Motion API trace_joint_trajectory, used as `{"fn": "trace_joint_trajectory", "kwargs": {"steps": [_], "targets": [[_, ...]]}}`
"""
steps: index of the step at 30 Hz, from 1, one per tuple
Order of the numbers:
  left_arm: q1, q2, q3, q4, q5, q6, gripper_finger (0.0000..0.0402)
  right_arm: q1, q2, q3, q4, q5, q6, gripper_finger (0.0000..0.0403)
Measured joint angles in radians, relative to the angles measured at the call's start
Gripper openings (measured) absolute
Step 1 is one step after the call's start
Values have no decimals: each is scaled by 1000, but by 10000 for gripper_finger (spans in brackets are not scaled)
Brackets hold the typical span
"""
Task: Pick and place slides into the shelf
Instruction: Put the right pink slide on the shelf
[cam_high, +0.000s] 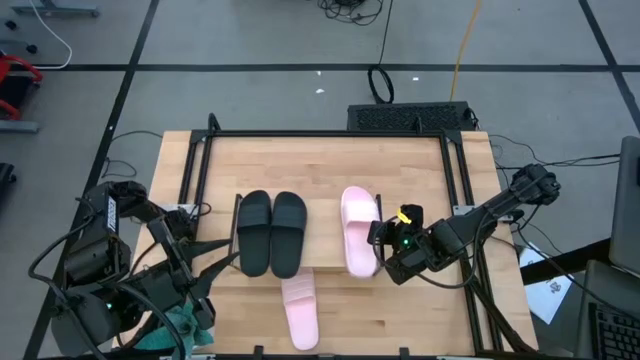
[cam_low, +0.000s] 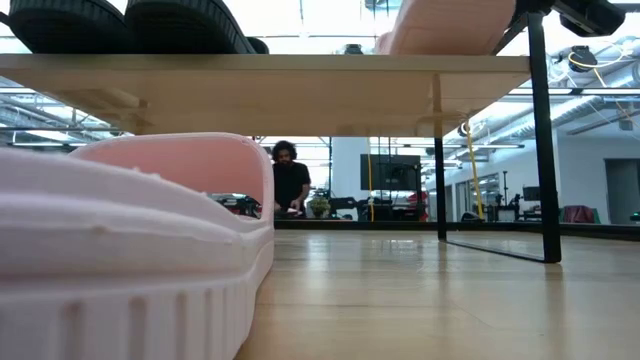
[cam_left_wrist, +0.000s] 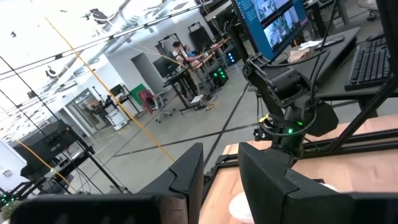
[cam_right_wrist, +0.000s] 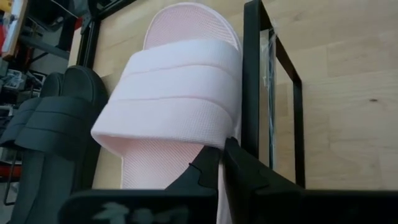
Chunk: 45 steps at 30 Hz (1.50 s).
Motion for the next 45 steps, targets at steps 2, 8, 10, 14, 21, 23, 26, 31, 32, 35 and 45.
{"fn": "trace_joint_trajectory", "kwargs": {"steps": [2, 8, 10, 14, 21, 23, 26, 31, 32, 35, 45], "targets": [[0, 0, 0, 0, 0, 0, 108, 0, 0, 0, -1, 0, -1, 0], [-4, 0, 0, 0, 0, 0, 108, -2, 5, 0, -14, 0, -1, 0], [-7, 0, 0, 0, 1, 0, 108, -7, 15, 0, -14, 0, -1, 0], [-7, 0, 0, 0, 3, 1, 108, -14, 41, 0, 5, 0, -1, 0], [-7, 0, 0, 0, 3, 4, 108, -16, 52, 1, 15, -21, 6, 8], [-7, 0, 0, 0, 3, 4, 108, -16, 52, 1, 15, -22, 9, 9], [-14, 0, 0, 0, 3, 5, 108, -16, 52, 1, 20, -24, 6, 9], [-27, 0, 0, 0, 3, 5, 108, -11, 49, 1, 25, -28, 0, 10], [-29, 0, 0, 0, 3, 5, 108, -11, 49, 0, 25, -28, 0, 10], [-34, 0, 0, 0, 3, 5, 108, -9, 49, 0, 28, -30, 0, 10], [-34, 0, 0, 0, 3, 5, 108, -6, 37, 0, 37, -58, -7, 11]]}}
